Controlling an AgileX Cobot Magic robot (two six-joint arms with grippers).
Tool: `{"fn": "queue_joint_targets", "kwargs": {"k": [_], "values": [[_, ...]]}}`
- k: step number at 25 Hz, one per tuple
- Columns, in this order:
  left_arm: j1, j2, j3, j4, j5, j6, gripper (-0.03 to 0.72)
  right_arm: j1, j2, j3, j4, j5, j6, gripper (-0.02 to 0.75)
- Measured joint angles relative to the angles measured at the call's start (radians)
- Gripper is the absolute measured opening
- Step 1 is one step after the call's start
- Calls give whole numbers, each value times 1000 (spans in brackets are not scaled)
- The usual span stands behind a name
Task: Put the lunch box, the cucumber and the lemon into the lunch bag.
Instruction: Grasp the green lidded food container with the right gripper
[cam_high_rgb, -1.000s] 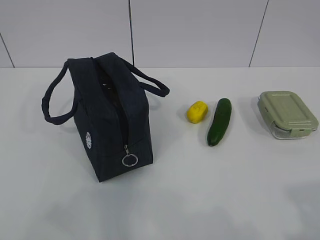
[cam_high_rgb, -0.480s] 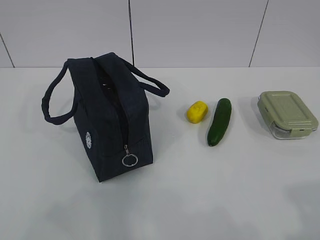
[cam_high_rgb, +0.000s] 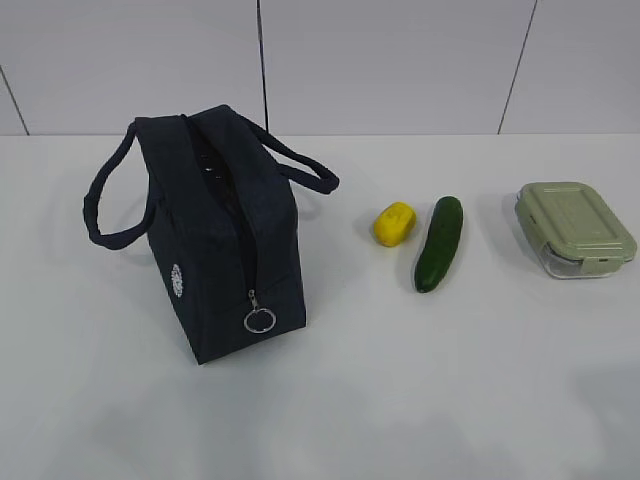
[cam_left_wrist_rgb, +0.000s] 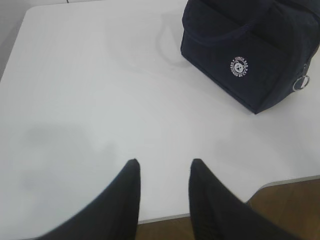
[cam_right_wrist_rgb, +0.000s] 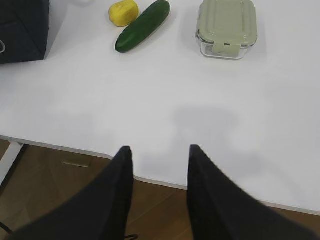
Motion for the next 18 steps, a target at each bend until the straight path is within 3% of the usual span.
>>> {"fn": "queue_joint_targets", "kwargs": {"k": [18], "values": [[0, 0, 0, 0, 0, 0, 241, 0, 0, 0, 0, 0, 0, 276]]}}
